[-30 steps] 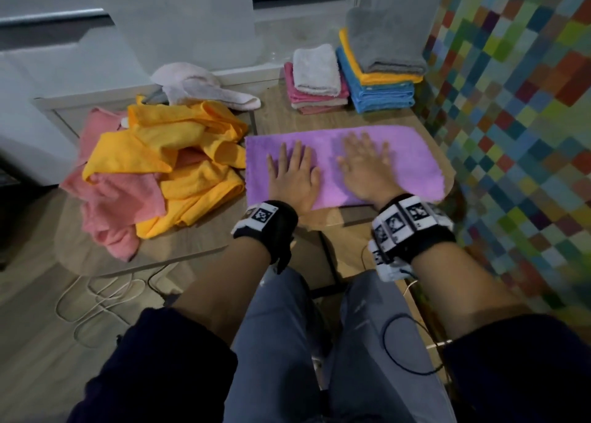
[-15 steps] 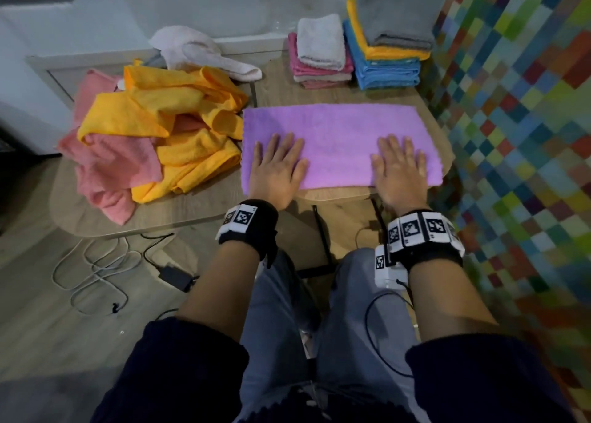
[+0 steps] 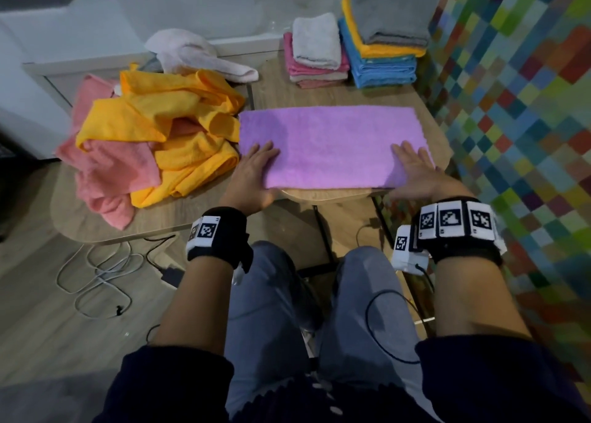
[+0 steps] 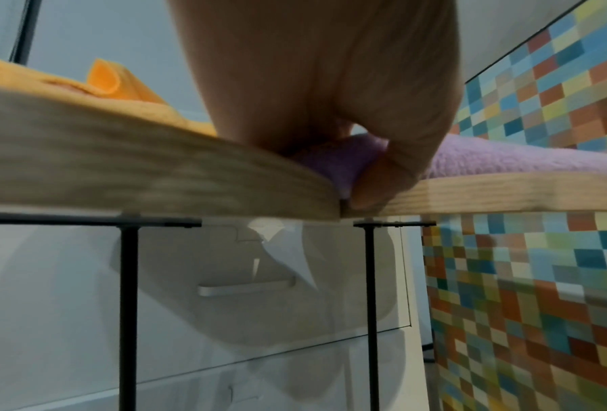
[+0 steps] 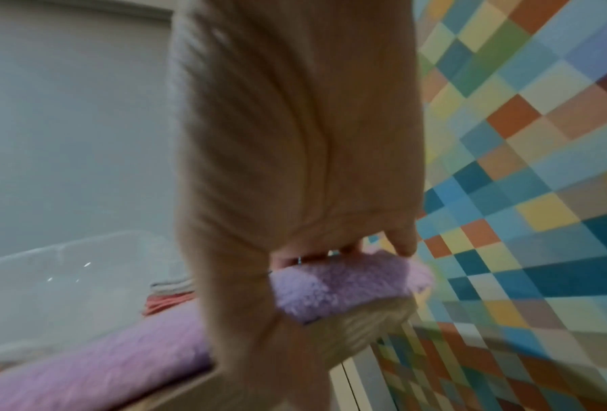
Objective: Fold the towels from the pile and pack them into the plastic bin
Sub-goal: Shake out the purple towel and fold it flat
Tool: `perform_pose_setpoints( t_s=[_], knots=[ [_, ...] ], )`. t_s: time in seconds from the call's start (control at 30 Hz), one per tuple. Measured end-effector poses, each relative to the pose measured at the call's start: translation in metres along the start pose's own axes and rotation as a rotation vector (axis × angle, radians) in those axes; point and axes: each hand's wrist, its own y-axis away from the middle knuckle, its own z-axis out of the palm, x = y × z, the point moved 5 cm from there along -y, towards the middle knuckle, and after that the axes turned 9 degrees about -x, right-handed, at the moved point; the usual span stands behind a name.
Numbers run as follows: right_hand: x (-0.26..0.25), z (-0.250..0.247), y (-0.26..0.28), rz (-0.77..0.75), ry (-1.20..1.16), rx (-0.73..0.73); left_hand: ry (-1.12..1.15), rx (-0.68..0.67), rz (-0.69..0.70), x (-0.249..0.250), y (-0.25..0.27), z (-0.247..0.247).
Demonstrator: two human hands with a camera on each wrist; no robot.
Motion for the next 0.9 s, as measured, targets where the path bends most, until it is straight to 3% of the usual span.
perform_pose_setpoints(
  t_s=[0.07, 0.23, 0.4, 0.5, 0.57, 0.7, 0.77, 0.9],
  knots=[
    [0.002, 0.001, -0.002, 0.025, 0.053, 0.073, -0.012, 0.019, 0.036, 0.001, 0.003, -0.002],
    [-0.002, 0.006, 0.009, 0.003, 0.137, 0.501, -0.134, 0.086, 0.099, -0.007, 0.008, 0.001],
    [0.011, -0.013, 0.026, 0.002, 0.112, 0.564, 0.028, 0.269, 0.071, -0.006, 0.02, -0.025],
    [0.019, -0.035, 0.043, -0.18, -0.32, 0.645, 0.36, 0.361, 0.019, -0.005, 0.028, -0.054],
    [0.02, -0.048, 0.053, -0.278, -0.719, 0.683, 0.538, 0.429, 0.057, 0.001, 0.029, -0.071],
    [0.015, -0.073, 0.056, -0.419, -1.207, 0.814, 0.741, 0.546, 0.127, 0.017, 0.019, -0.096],
    [0.009, -0.084, 0.043, -0.432, -1.269, 0.859, 0.771, 0.587, 0.069, 0.016, 0.006, -0.101],
    [-0.004, -0.089, -0.003, -0.3, -1.119, 0.843, 0.63, 0.583, -0.136, 0.002, -0.034, -0.099]
  ],
)
